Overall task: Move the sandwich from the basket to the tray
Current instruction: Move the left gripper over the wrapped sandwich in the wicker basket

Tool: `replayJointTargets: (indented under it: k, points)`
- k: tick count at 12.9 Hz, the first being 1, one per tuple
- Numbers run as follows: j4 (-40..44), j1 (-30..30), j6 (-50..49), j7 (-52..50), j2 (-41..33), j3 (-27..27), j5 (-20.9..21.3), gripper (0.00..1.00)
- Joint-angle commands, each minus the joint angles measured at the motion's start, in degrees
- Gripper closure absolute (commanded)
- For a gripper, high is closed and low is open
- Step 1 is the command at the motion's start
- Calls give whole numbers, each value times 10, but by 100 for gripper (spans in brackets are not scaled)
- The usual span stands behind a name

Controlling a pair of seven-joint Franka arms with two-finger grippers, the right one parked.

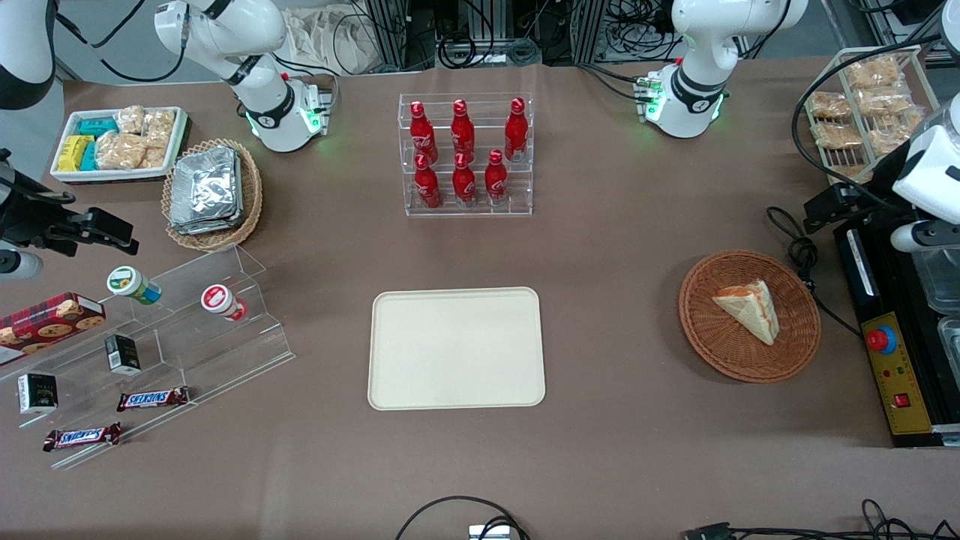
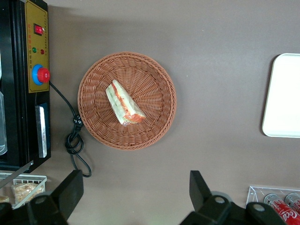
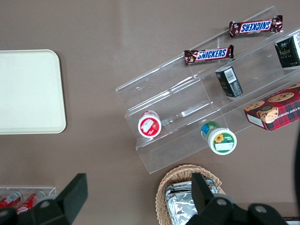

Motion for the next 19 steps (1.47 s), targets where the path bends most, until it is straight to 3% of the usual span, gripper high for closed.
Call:
replayJointTargets:
  k: [1, 5, 9, 19]
  points:
    - [12, -7, -13, 5, 2, 4, -2, 0]
    - [5, -5, -15, -2, 11, 5, 5, 0]
    - [-67, 3, 28, -43, 8, 12, 7, 0]
    - [-354, 27, 337, -194, -40, 14, 6, 0]
